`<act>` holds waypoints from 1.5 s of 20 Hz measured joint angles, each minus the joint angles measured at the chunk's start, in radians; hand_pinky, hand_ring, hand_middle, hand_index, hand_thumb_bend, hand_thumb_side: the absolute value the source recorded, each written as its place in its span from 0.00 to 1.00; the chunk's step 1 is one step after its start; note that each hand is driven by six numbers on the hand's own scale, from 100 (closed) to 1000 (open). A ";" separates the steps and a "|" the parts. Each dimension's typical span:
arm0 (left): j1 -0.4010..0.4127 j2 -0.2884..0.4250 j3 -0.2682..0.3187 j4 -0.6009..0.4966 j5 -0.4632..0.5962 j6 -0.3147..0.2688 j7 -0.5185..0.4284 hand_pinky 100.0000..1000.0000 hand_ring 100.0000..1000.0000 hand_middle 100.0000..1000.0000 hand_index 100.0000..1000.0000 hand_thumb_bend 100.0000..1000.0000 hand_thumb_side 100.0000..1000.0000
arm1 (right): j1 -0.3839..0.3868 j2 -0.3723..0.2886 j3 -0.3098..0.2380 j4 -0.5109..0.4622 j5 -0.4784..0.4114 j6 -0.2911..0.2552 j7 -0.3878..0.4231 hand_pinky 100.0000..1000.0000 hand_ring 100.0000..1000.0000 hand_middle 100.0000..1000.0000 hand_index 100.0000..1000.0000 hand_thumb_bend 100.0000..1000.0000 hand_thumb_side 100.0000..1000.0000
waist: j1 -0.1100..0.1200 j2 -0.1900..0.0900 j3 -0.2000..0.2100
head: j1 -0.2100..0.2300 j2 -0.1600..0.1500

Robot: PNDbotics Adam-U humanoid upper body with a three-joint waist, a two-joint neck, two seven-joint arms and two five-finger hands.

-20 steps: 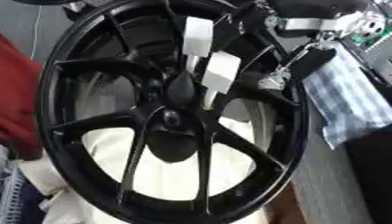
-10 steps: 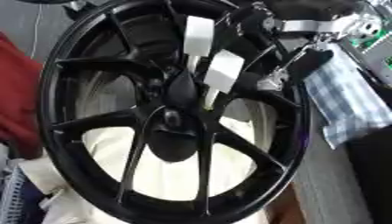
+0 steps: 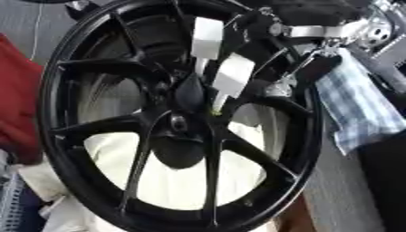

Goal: Pull the pin out of the wheel hub.

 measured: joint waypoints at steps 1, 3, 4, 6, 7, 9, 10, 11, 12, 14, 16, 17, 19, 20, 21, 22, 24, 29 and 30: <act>-0.001 0.000 0.000 0.000 0.000 0.000 0.000 0.65 0.49 0.50 0.67 0.00 0.54 | 0.000 0.000 0.001 0.001 0.001 -0.001 -0.001 0.81 0.76 0.69 0.80 0.16 0.05 | 0.000 0.001 0.001 | 0.000 0.000; -0.003 0.000 0.000 0.000 0.000 0.000 0.000 0.65 0.49 0.50 0.67 0.00 0.54 | -0.001 0.002 0.001 0.006 0.006 -0.002 -0.002 0.80 0.75 0.69 0.80 0.17 0.04 | 0.000 0.002 0.002 | -0.001 0.000; -0.004 0.000 0.000 0.000 0.000 0.000 0.000 0.65 0.49 0.50 0.67 0.00 0.54 | -0.003 0.003 0.001 0.008 0.008 -0.002 -0.002 0.80 0.75 0.69 0.80 0.17 0.04 | 0.000 0.002 0.002 | -0.001 0.000; -0.005 0.000 0.000 0.000 0.000 -0.001 -0.001 0.65 0.49 0.50 0.67 0.00 0.53 | -0.007 0.005 0.002 0.013 0.013 -0.002 -0.002 0.80 0.75 0.69 0.80 0.18 0.04 | -0.001 0.003 0.003 | -0.001 -0.001; -0.005 0.000 0.000 0.000 0.000 -0.001 -0.001 0.65 0.49 0.50 0.67 0.00 0.53 | -0.009 0.006 0.003 0.014 0.016 -0.003 -0.003 0.80 0.75 0.69 0.80 0.19 0.03 | -0.001 0.003 0.003 | -0.002 -0.001; -0.005 0.000 0.000 0.000 0.000 -0.001 -0.001 0.65 0.49 0.50 0.67 0.00 0.53 | -0.009 0.008 0.007 0.019 0.020 -0.004 -0.004 0.80 0.75 0.69 0.80 0.20 0.04 | -0.002 0.005 0.004 | -0.002 -0.001; -0.005 0.000 0.000 0.000 0.000 -0.001 -0.001 0.65 0.49 0.50 0.67 0.00 0.53 | -0.010 0.008 0.008 0.020 0.024 -0.004 -0.004 0.80 0.75 0.69 0.80 0.20 0.05 | -0.003 0.006 0.005 | -0.002 -0.001; -0.005 0.000 0.000 0.000 0.000 -0.001 -0.001 0.65 0.49 0.50 0.67 0.00 0.53 | -0.013 0.008 0.008 0.022 0.027 -0.005 -0.005 0.80 0.75 0.69 0.80 0.21 0.05 | -0.004 0.007 0.006 | -0.002 -0.001; -0.005 0.000 0.000 0.000 0.000 -0.001 -0.001 0.65 0.49 0.50 0.67 0.00 0.53 | -0.016 0.008 0.009 0.024 0.030 -0.006 -0.006 0.79 0.75 0.68 0.80 0.22 0.06 | -0.006 0.008 0.006 | -0.002 -0.001; -0.005 0.000 0.000 0.000 0.000 -0.001 -0.001 0.65 0.49 0.50 0.67 0.00 0.54 | -0.018 0.008 0.013 0.026 0.037 -0.008 -0.008 0.79 0.75 0.68 0.80 0.22 0.06 | -0.007 0.008 0.008 | -0.002 -0.002; -0.005 0.000 0.000 0.000 0.000 -0.001 -0.001 0.65 0.49 0.50 0.67 0.00 0.54 | -0.018 0.008 0.016 0.030 0.044 -0.011 -0.011 0.79 0.74 0.67 0.79 0.22 0.07 | -0.007 0.009 0.009 | -0.002 -0.004; -0.005 0.000 0.000 0.000 0.000 -0.001 -0.001 0.65 0.49 0.50 0.67 0.00 0.54 | -0.019 0.008 0.018 0.031 0.047 -0.011 -0.011 0.79 0.74 0.66 0.78 0.22 0.08 | -0.008 0.009 0.009 | -0.002 -0.005; -0.005 0.000 0.000 0.000 0.000 -0.001 -0.001 0.66 0.49 0.50 0.67 0.00 0.54 | -0.022 0.008 0.020 0.031 0.052 -0.013 -0.013 0.79 0.74 0.65 0.77 0.21 0.08 | -0.010 0.009 0.010 | -0.002 -0.005; -0.005 0.000 0.000 0.000 0.000 -0.001 -0.001 0.65 0.49 0.50 0.67 0.00 0.54 | -0.023 0.008 0.021 0.031 0.052 -0.014 -0.014 0.78 0.74 0.64 0.76 0.20 0.08 | -0.011 0.009 0.010 | -0.002 -0.005; -0.005 0.000 0.000 0.000 0.001 -0.001 -0.001 0.66 0.49 0.50 0.67 0.00 0.54 | -0.023 0.008 0.023 0.031 0.052 -0.015 -0.015 0.78 0.74 0.63 0.76 0.19 0.08 | -0.012 0.009 0.010 | -0.002 -0.005; -0.005 0.000 0.000 0.000 0.001 -0.001 -0.001 0.66 0.49 0.50 0.67 0.00 0.54 | -0.023 0.008 0.025 0.031 0.052 -0.015 -0.015 0.78 0.73 0.62 0.75 0.17 0.08 | -0.012 0.009 0.010 | -0.002 -0.005; -0.005 0.000 0.000 0.000 0.002 -0.001 -0.001 0.66 0.49 0.50 0.67 0.00 0.54 | -0.023 0.008 0.026 0.032 0.050 -0.015 -0.015 0.77 0.73 0.59 0.72 0.13 0.08 | -0.013 0.009 0.010 | -0.002 -0.005; -0.005 0.000 0.000 0.000 0.003 -0.001 -0.001 0.66 0.49 0.50 0.66 0.00 0.54 | -0.026 0.008 0.027 0.039 0.026 -0.009 -0.009 0.77 0.72 0.54 0.67 0.00 0.07 | -0.013 0.009 0.010 | -0.002 -0.005; -0.005 0.000 0.000 0.000 0.003 -0.001 -0.001 0.66 0.49 0.50 0.66 0.00 0.54 | -0.026 0.008 0.027 0.040 0.020 -0.007 -0.007 0.76 0.71 0.53 0.66 0.00 0.07 | -0.013 0.009 0.010 | -0.002 -0.005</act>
